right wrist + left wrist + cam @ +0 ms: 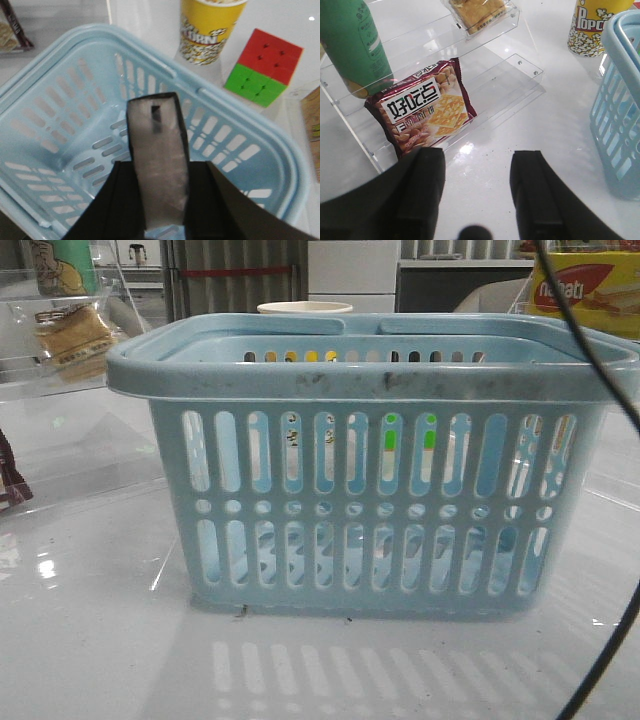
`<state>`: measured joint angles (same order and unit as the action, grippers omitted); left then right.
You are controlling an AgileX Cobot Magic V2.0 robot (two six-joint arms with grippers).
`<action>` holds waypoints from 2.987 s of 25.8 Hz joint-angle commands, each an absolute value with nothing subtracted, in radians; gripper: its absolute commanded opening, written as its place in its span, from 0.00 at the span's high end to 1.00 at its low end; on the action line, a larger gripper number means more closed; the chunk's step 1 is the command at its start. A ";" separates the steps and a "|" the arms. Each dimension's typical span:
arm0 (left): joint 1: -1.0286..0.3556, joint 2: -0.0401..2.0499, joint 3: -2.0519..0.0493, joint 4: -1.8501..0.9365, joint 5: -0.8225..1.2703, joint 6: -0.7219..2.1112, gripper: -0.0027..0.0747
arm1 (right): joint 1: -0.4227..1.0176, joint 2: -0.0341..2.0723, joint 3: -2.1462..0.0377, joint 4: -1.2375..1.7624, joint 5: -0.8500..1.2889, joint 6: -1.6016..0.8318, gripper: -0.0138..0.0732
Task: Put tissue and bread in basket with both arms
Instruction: 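Carry the tissue pack into the blue basket and open the right gripper, then reach the left gripper to the packaged bread on the acrylic shelf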
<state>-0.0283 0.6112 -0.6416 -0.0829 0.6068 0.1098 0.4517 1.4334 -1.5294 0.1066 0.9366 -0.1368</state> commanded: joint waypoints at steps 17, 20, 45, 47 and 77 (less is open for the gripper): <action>-0.030 0.619 -0.671 -0.095 0.525 0.109 0.47 | 0.477 1.601 -1.480 0.104 0.801 -0.151 0.17; -0.030 0.619 -0.671 -0.095 0.525 0.109 0.47 | 0.477 1.527 -1.459 0.086 0.792 -0.151 0.17; -0.030 0.620 -0.671 -0.095 0.471 0.109 0.21 | 0.477 0.664 -0.893 0.050 0.766 -0.150 0.17; -0.030 0.620 -0.675 -0.095 0.449 0.109 0.20 | 0.477 0.664 -0.893 0.050 0.766 -0.150 0.17; -0.010 1.714 -1.474 -0.115 0.414 0.107 0.20 | 0.477 0.665 -0.893 0.050 0.766 -0.150 0.17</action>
